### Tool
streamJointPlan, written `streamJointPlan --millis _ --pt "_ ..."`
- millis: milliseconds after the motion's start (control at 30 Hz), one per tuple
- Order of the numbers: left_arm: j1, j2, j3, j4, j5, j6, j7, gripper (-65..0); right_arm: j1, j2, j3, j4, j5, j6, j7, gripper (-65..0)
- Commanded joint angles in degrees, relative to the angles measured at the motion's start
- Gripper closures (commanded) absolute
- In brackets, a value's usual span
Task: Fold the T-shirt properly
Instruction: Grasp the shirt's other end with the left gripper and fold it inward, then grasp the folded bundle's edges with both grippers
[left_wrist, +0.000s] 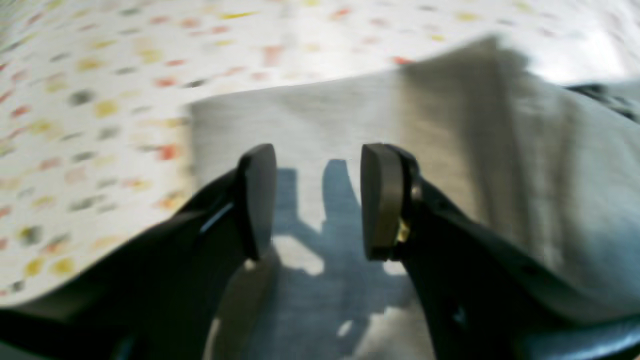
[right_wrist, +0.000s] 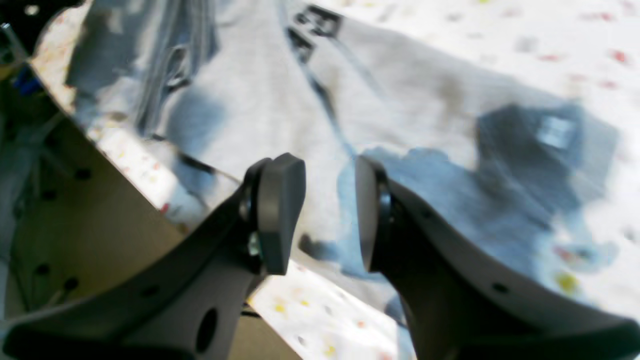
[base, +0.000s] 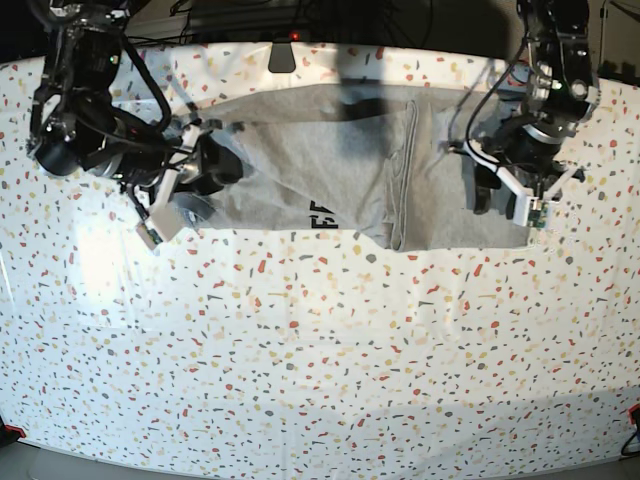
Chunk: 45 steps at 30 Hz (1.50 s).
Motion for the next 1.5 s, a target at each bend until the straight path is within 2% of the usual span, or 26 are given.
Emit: streamJointPlan --millis 0,200,333,500,667,800,967,1033,1067,1100,1167,1200,1333,1467 --pt "-0.4 -0.2 -0.6 1.1 -0.7 0.0 -1.6 -27.1 0.6 1.6 0.8 -0.1 0.5 0.3 1.3 -21.7" --pt "-0.4 -0.2 -1.3 1.1 -0.9 0.0 -1.7 -27.1 1.0 7.3 1.9 -7.9 0.5 0.3 1.8 -21.7" --pt "-0.4 -0.2 -1.3 1.1 -0.9 0.0 -1.7 -27.1 3.5 9.3 1.9 -15.0 0.5 0.3 2.7 -21.7" --pt "-0.4 -0.2 -1.3 1.1 -0.9 0.0 -1.7 -27.1 8.5 9.2 1.1 -25.0 0.5 0.3 4.3 -21.7" --pt "-0.4 -0.2 -1.3 1.1 -0.9 0.0 -1.7 -27.1 11.7 9.1 -3.9 -32.9 -2.0 0.3 4.4 -21.7" --pt "-0.4 -0.2 -1.3 1.1 -0.9 0.0 -1.7 -27.1 11.9 9.0 -8.7 -34.3 -2.2 0.3 5.0 -21.7" --pt "-0.4 -0.2 -1.3 1.1 -0.8 0.0 -1.7 -27.0 11.9 9.0 -13.2 -34.3 2.6 0.3 4.9 -21.7" --pt "-0.4 -0.2 -1.3 1.1 -0.8 0.0 -1.7 -27.0 11.9 8.7 -14.2 -34.3 2.7 0.3 4.7 -21.6" --pt "-0.4 -0.2 -1.3 1.1 -0.8 0.0 -1.7 -27.0 11.9 8.8 -14.5 -34.3 2.7 0.3 4.7 -20.7" --pt "-0.4 -0.2 -1.3 1.1 -0.8 0.0 -1.7 -27.0 11.9 8.8 -14.6 -34.3 2.7 0.3 4.7 -16.8" --pt "-0.4 -0.2 -1.3 1.1 -0.8 0.0 -1.7 -27.0 11.9 8.9 -14.6 -34.3 2.7 0.3 4.9 -3.3" --pt "-0.4 -0.2 -1.3 1.1 -0.6 0.0 -1.7 -27.0 12.0 9.0 -14.5 -34.3 2.7 0.3 5.1 0.0" --pt "-0.4 -0.2 -1.3 1.1 3.0 0.0 -1.7 -27.0 11.9 9.1 -12.4 -33.9 2.7 0.3 7.8 0.0" --pt "-0.3 -0.4 -1.3 1.1 5.6 0.1 -1.6 -27.0 11.9 9.2 -7.1 -30.6 1.7 0.3 6.6 0.0"
